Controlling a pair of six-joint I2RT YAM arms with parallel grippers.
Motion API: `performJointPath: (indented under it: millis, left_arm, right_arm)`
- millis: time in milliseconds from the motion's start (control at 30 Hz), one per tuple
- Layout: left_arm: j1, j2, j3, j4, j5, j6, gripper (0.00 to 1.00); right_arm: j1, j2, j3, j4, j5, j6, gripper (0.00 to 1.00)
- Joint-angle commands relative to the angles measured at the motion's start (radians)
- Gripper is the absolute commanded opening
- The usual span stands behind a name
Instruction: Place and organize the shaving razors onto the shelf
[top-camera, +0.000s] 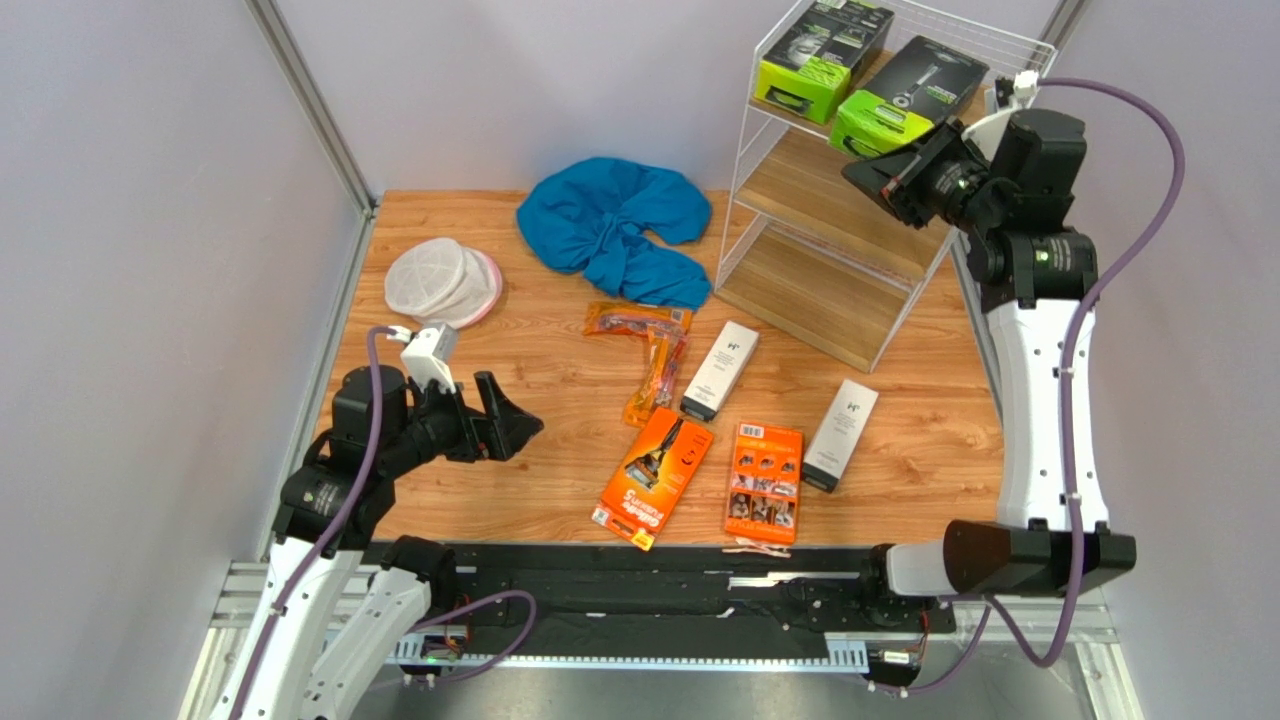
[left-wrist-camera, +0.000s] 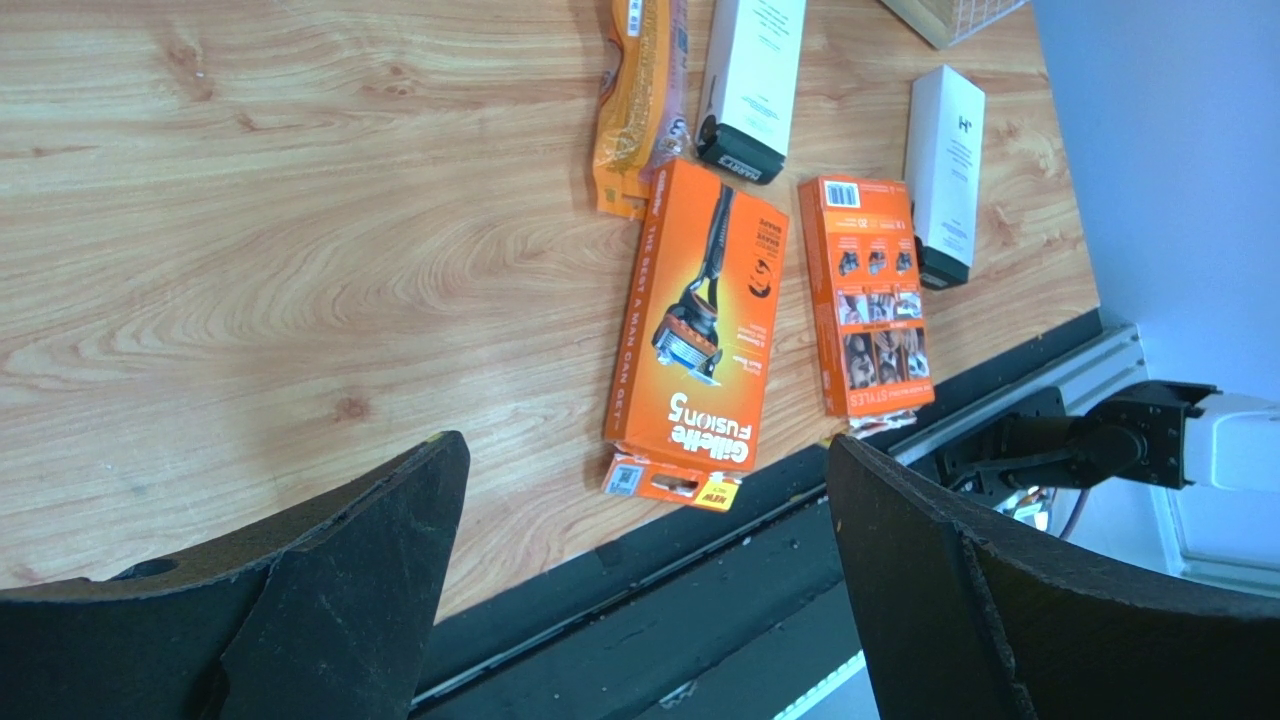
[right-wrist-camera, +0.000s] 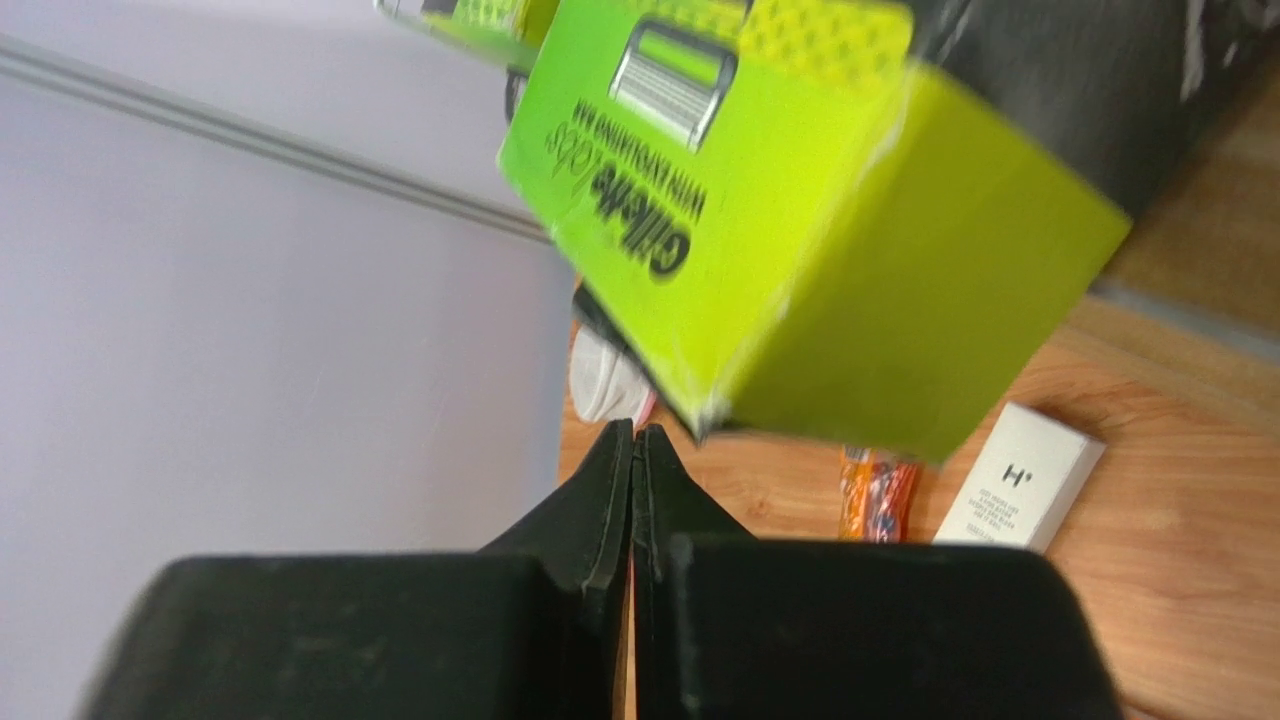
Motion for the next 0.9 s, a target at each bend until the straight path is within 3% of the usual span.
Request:
performJointPath:
  millis: [0, 200, 500, 867]
  left_arm:
    - [-0.001, 0.0, 0.0, 0.027, 0.004, 0.013, 0.98]
    - [-0.001, 0.001, 0.003, 0.021, 0.001, 0.014, 0.98]
    - [-0.001, 0.001, 0.004, 0.018, -0.004, 0.014, 0.98]
    - [-0.001, 0.0, 0.0, 0.026, -0.005, 0.009, 0.98]
  right_arm:
    - [0.043, 0.052, 0.173, -0.082, 0.162, -0.135, 0.0]
    - [0.074, 0.156, 0.276, -0.153, 0.28, -0.186, 0.0]
    - [0.066, 0.172, 0.325, -0.169, 0.382, -0.228, 0.0]
    - [0.108, 0.14, 0.341, -0.165, 0.232, -0.24, 0.0]
